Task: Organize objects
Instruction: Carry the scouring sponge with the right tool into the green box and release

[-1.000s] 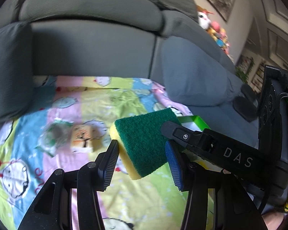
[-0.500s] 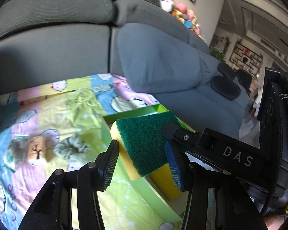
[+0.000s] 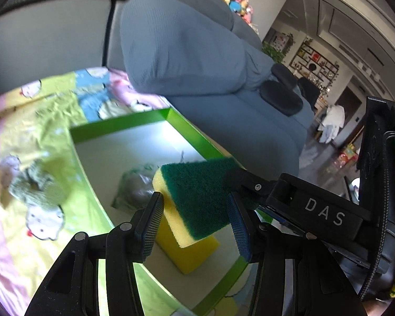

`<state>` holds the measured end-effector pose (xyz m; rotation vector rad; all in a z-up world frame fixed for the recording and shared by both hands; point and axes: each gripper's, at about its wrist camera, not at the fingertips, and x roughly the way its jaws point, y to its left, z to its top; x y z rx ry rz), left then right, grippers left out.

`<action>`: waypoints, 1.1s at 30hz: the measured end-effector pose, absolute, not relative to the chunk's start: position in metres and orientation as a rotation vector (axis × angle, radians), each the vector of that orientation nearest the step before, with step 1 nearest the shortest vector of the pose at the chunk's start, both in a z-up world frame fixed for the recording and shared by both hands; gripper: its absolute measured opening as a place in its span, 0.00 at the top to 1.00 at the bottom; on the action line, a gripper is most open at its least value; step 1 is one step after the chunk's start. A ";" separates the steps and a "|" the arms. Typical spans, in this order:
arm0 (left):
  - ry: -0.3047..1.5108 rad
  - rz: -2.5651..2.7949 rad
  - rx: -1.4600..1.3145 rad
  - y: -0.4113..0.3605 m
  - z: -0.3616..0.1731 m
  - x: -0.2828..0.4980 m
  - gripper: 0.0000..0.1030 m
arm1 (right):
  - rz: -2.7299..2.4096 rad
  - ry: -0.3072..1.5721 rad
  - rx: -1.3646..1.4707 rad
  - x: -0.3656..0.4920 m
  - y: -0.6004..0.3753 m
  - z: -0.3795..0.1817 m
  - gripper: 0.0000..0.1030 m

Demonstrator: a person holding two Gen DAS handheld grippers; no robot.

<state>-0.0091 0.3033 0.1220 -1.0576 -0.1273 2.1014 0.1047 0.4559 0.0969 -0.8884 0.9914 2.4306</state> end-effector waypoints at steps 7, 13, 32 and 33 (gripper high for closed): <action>-0.105 2.040 -1.124 0.319 0.106 -0.006 0.51 | 2.329 0.967 -0.953 0.106 0.474 0.079 0.56; -0.060 2.053 -1.148 0.323 0.100 -0.001 0.51 | 2.291 0.949 -0.992 0.107 0.476 0.072 0.56; 0.001 2.401 -1.065 0.218 0.127 -0.004 0.36 | 2.440 1.002 -0.938 0.090 0.445 0.086 0.51; -0.010 2.430 -1.067 0.208 0.128 -0.005 0.36 | 2.463 1.009 -0.941 0.087 0.442 0.087 0.50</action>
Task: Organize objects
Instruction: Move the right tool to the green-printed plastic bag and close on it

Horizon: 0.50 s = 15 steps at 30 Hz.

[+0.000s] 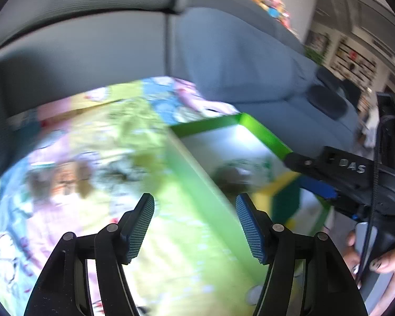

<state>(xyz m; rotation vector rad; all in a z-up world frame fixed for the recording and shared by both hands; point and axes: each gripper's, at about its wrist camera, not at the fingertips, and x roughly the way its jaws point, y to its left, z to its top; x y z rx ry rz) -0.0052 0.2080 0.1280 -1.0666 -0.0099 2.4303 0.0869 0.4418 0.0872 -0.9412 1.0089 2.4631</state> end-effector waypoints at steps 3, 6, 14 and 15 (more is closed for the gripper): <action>-0.044 2.536 -1.086 0.169 0.128 -0.009 0.36 | 2.525 1.000 -0.953 0.078 0.428 0.091 0.42; -0.151 2.634 -1.136 0.121 0.121 -0.014 0.35 | 2.589 1.022 -0.954 0.070 0.415 0.096 0.38; -0.361 2.799 -1.272 0.023 0.096 -0.003 0.35 | 2.741 1.001 -1.071 0.030 0.353 0.103 0.24; -0.369 2.810 -1.292 0.014 0.094 -0.004 0.35 | 2.768 1.004 -1.092 0.024 0.344 0.102 0.24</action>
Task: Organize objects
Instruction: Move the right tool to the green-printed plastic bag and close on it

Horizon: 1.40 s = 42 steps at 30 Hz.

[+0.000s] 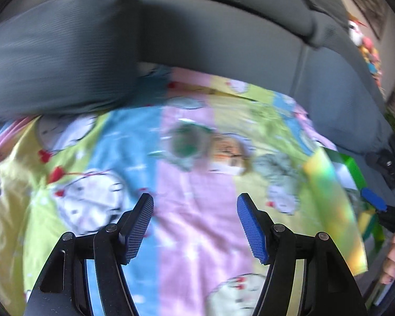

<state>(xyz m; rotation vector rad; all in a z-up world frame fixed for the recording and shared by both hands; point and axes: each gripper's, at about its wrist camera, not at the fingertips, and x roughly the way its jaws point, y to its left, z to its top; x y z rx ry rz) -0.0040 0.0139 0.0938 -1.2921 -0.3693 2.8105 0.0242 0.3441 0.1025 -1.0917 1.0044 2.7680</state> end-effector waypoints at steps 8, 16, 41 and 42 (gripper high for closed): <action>-0.605 2.855 -1.322 -0.038 0.083 -0.005 0.21 | 2.942 0.956 -1.274 -0.029 0.256 0.097 0.19; -0.754 2.899 -1.361 -0.076 0.084 0.003 0.21 | 2.861 0.948 -1.543 -0.086 0.178 0.074 0.18; -0.923 2.844 -1.350 -0.098 0.079 0.004 0.21 | 2.811 0.700 -1.661 -0.113 0.124 0.018 0.56; -0.913 2.843 -1.358 -0.097 0.079 0.003 0.21 | 2.814 0.717 -1.670 -0.107 0.125 0.020 0.56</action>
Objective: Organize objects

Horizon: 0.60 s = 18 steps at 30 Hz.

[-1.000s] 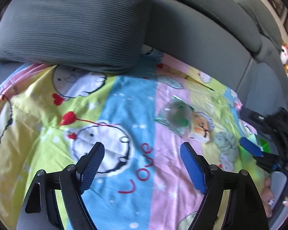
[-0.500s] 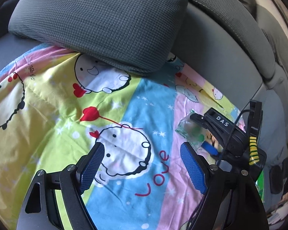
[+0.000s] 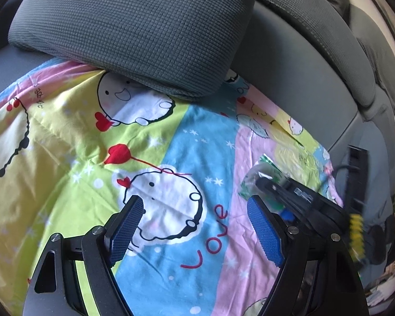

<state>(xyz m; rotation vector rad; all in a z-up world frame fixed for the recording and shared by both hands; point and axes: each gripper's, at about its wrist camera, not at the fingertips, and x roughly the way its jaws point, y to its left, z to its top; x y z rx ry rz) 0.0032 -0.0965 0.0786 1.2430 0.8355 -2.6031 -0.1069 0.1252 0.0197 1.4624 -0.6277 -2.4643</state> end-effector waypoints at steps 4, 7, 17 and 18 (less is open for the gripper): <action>0.797 -2.603 1.259 -0.092 0.077 0.002 0.21 | -2.400 -0.568 1.497 -0.078 0.126 0.028 0.56; 0.814 -2.610 1.281 -0.090 0.074 0.002 0.21 | -2.367 -0.519 1.512 -0.049 0.133 0.031 0.55; 0.724 -2.624 1.401 -0.072 0.062 -0.007 0.21 | -2.400 -0.254 1.476 -0.011 0.162 0.048 0.50; 0.719 -2.624 1.412 -0.071 0.060 -0.008 0.21 | -2.399 -0.265 1.483 -0.011 0.167 0.047 0.48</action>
